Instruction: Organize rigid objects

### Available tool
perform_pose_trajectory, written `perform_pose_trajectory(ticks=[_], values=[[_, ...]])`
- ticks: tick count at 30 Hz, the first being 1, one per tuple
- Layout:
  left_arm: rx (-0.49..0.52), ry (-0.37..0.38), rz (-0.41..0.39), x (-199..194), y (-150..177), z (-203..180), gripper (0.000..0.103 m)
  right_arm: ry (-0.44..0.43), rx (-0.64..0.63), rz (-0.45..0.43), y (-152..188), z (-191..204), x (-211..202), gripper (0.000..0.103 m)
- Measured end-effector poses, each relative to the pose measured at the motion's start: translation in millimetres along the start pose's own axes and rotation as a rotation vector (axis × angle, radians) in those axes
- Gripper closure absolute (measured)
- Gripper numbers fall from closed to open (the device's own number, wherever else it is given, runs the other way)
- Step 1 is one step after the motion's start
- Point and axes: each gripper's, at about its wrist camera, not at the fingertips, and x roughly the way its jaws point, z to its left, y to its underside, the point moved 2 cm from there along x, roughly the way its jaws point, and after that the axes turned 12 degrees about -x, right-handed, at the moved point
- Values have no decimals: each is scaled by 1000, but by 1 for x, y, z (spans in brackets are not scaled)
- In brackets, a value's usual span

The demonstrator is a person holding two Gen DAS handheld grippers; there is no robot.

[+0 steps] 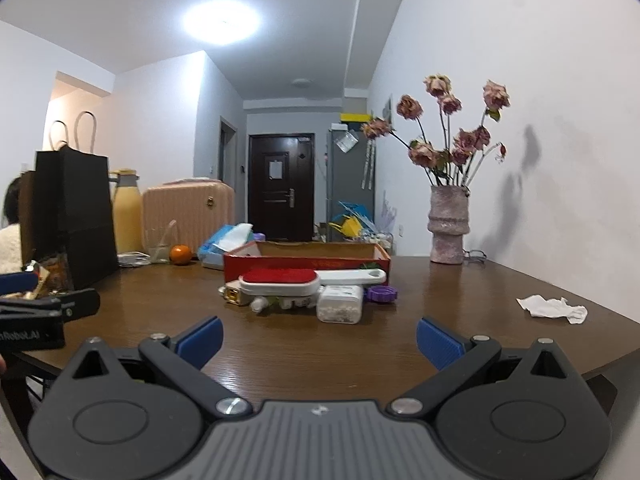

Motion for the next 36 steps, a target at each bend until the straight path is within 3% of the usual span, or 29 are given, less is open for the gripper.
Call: perform_pose_trajectory(ticks=[4, 10, 15, 25, 27, 29, 31, 32, 36], values=[[-15, 5, 46, 32, -2, -2, 0, 11, 20, 54, 3, -11, 32, 0], [-155, 50, 134, 87, -7, 8, 0, -10, -9, 79, -3, -22, 82, 0], [-112, 31, 237, 136, -21, 4, 0, -38, 29, 111, -16, -40, 128, 0], [-179, 57, 349, 242, -48, -7, 0, -84, 72, 210, -37, -91, 227, 0], [-197, 79, 380, 263, -50, -10, 0, -97, 112, 237, -38, -105, 248, 7], [-233, 80, 397, 281, -51, -9, 0, -110, 163, 259, -38, -118, 270, 24], [-274, 87, 413, 297, -52, -7, 1, -131, 205, 265, -38, -129, 289, 34], [-293, 92, 421, 304, -52, -6, 6, -132, 226, 268, -37, -133, 298, 41], [-348, 123, 474, 329, -47, -7, 22, -137, 253, 296, -33, -141, 329, 54]])
